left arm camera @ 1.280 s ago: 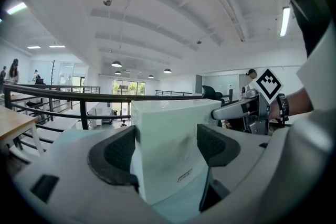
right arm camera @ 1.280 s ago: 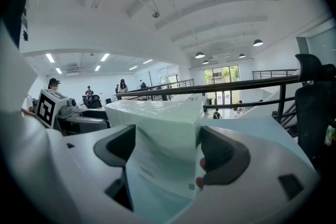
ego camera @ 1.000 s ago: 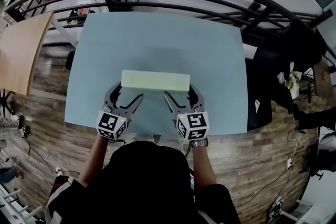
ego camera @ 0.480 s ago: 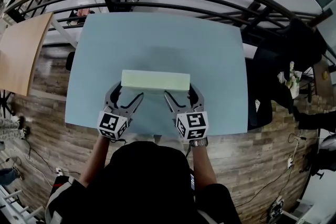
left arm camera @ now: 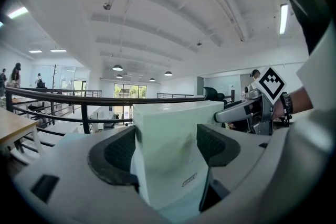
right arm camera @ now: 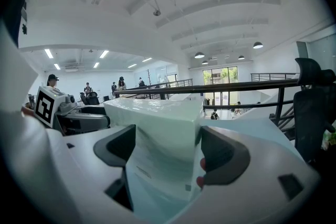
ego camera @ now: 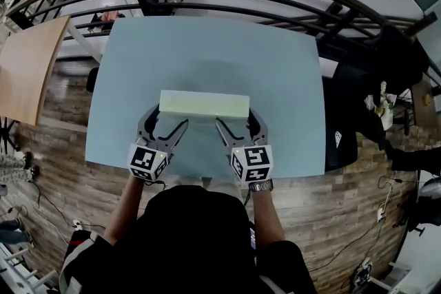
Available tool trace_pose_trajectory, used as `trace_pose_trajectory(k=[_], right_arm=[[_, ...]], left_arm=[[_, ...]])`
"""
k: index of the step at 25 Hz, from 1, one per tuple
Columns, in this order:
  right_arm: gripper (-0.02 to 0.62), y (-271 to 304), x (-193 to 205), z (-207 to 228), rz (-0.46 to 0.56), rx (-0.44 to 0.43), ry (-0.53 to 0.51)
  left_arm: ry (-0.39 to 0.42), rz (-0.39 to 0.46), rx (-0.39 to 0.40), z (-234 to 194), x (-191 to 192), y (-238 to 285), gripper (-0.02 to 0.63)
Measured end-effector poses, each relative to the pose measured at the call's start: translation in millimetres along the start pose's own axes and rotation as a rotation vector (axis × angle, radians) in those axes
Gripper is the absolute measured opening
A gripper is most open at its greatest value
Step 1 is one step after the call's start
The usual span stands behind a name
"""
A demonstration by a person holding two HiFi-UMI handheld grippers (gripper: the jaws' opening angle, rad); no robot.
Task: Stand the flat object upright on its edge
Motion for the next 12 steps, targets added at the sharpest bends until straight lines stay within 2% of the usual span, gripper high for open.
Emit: trace_pose_trajectory(k=[12], right_arm=[[0.39,1.7,1.8,3.5,-0.001,0.018,-0.007]], left_arm=[[0.006,0.007,-0.004,0.0,1.2,1.5,0.368]])
Point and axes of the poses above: the fingertips, and each gripper's own axes: y forward along the fingers, z to its right, x out of its underside, the point moved 3 cm from there along -y, backward along the fingers, and after that the axes turned 14 degrees about z, right-handed, at the moved point
